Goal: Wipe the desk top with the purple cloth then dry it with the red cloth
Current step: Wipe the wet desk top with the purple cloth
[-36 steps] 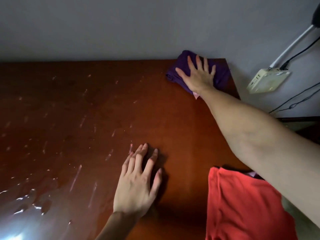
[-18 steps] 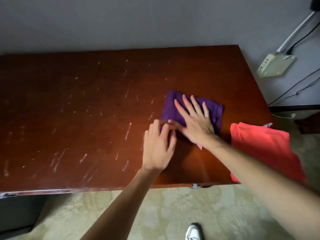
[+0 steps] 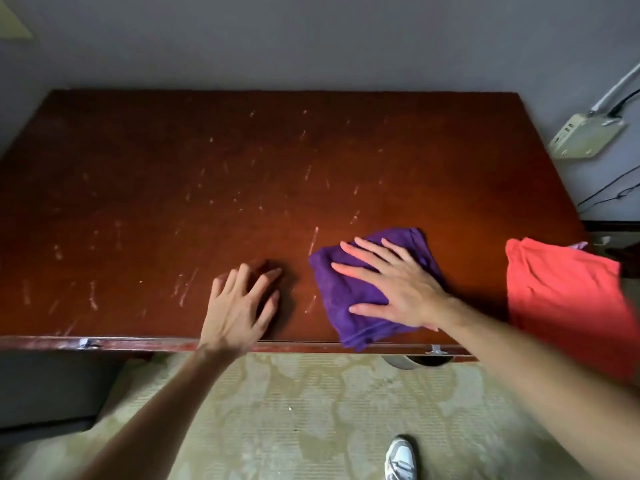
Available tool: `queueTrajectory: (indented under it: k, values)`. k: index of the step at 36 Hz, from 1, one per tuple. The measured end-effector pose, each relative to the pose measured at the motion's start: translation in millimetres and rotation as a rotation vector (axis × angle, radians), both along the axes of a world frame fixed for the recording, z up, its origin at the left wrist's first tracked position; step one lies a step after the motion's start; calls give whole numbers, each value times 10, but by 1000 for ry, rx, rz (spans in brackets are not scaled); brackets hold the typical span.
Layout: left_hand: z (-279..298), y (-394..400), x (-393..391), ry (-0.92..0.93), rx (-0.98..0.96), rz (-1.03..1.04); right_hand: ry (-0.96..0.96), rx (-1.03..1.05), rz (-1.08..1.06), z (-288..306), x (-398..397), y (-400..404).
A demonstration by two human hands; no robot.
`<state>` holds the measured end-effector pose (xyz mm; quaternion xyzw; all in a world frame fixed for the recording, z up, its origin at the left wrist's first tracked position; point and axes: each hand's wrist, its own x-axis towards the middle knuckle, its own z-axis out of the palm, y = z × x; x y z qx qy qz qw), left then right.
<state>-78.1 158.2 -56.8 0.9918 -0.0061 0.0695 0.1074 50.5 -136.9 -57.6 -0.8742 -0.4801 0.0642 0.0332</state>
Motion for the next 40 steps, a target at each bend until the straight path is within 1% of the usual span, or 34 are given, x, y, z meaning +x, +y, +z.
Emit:
queueTrajectory:
  k: [3,5,9,13,15,21,26,29,33,36,38,40]
  values:
    - [-15,31,16,36,-46,24,5,-19,123,28,452,45]
    - [-23,30,1,57,-73,25,-10,-17,165,19,741,89]
    - [-36,42,0,81,-122,15,-36,12,182,32,1288,167]
    - [-74,61,-9,103,-157,0,-25,8,140,54,1864,261]
    - [-88,62,-5,126,-183,-7,-29,5,87,48,2174,297]
    - [-130,118,2,153,-197,-16,-19,33,-162,73,2947,522]
    - [-180,157,31,121,-190,-33,-11,55,-301,97,3398,679]
    - [-183,138,55,98,-175,-37,-6,66,-422,97,3550,784]
    - [-161,109,56,97,-172,-24,-3,113,-666,71,3536,964]
    - [-136,76,56,91,-177,-4,27,124,-825,29,3351,1160]
    - [-117,63,54,104,-160,-8,52,110,-860,20,3143,1264]
    - [-108,58,52,117,-154,-5,42,110,-838,4,2894,1318]
